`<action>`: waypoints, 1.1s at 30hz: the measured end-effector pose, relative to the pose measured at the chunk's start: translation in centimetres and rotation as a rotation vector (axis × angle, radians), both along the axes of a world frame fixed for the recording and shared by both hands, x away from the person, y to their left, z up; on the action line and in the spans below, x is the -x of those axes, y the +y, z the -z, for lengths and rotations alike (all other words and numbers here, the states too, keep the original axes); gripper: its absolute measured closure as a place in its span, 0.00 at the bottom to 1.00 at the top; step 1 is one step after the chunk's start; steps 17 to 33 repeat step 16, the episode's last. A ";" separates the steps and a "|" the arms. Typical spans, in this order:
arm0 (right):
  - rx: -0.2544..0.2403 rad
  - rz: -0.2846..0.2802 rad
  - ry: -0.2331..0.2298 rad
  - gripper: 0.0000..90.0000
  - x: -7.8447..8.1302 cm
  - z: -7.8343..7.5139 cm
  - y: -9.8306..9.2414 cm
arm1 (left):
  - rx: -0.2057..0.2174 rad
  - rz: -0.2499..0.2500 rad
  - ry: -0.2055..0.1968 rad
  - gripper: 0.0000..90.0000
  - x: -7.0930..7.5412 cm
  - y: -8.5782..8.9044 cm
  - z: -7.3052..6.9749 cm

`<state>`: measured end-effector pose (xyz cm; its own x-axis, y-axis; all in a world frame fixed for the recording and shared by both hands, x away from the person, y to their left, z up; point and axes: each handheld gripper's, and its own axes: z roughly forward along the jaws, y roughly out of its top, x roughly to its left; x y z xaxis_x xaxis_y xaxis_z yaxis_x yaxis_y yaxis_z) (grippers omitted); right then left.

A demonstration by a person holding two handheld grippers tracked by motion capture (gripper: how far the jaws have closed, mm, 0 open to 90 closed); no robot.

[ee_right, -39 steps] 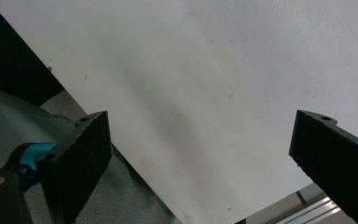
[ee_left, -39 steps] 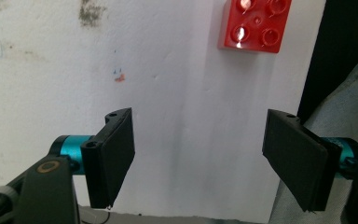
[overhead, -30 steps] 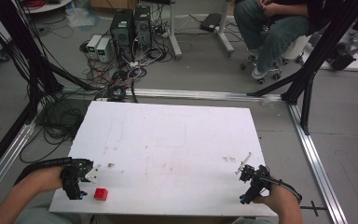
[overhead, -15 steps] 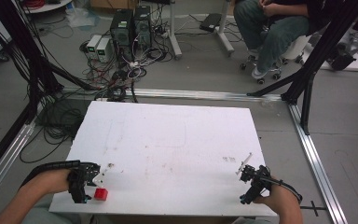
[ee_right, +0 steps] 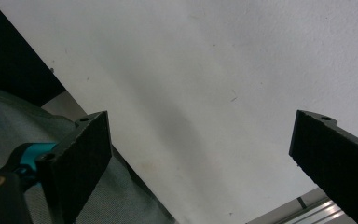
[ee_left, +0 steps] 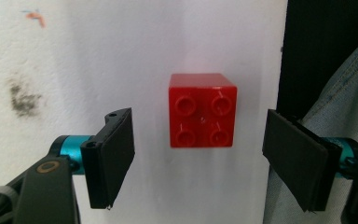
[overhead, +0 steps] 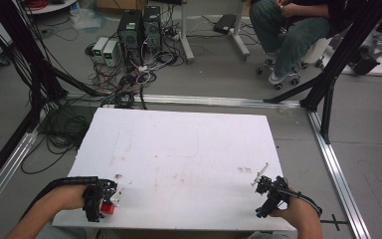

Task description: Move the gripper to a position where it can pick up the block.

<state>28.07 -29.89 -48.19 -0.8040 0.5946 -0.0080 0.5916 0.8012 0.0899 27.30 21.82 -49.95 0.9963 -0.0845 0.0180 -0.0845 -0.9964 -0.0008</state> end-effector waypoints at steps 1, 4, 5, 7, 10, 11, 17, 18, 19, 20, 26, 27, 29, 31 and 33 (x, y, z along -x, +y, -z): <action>-0.001 0.001 0.002 0.06 0.0 0.0 0.0 | -0.005 0.004 0.004 0.28 0.0 -0.1 0.2; -0.001 0.004 0.001 0.06 0.0 -0.1 0.0 | -0.014 0.009 0.003 0.28 0.0 -0.3 0.5; -0.001 -0.002 -0.004 0.06 0.0 0.0 -0.1 | -0.013 0.005 0.004 0.28 0.0 -0.3 0.6; -0.002 -0.006 -0.001 0.06 0.0 -0.1 -0.1 | -0.015 0.005 0.005 0.28 0.0 -0.4 0.6; -0.001 -0.002 -0.005 0.06 0.0 0.0 -0.1 | -0.013 0.000 0.005 0.28 0.0 -0.3 0.6; -0.001 -0.003 0.000 0.06 0.0 -0.1 -0.1 | -0.015 0.003 0.004 0.28 -0.1 -0.3 0.5; -0.002 0.002 0.000 0.06 0.0 -0.1 0.0 | -0.009 -0.001 0.006 0.28 0.1 -0.2 0.2; -0.002 0.002 0.000 0.06 0.0 -0.1 0.0 | -0.009 -0.001 0.006 0.28 0.1 -0.2 0.2; -0.002 0.002 0.000 0.06 0.0 -0.1 0.0 | -0.009 -0.001 0.006 0.28 0.1 -0.2 0.2; -0.002 0.002 0.000 0.06 0.0 -0.1 0.0 | -0.009 -0.001 0.006 0.28 0.1 -0.2 0.2; -0.002 0.002 0.000 0.06 0.0 -0.1 0.0 | -0.009 -0.001 0.006 0.28 0.1 -0.2 0.2; -0.002 0.002 0.000 0.06 0.0 -0.1 0.0 | -0.009 -0.001 0.006 0.28 0.1 -0.2 0.2; -0.002 0.002 0.000 0.06 0.0 -0.1 0.0 | -0.009 -0.001 0.006 0.28 0.1 -0.2 0.2; -0.002 0.002 0.000 0.06 0.0 -0.1 0.0 | -0.009 -0.001 0.006 0.28 0.1 -0.2 0.2; -0.002 0.002 0.000 0.06 0.0 -0.1 0.0 | -0.009 -0.001 0.006 0.28 0.1 -0.2 0.2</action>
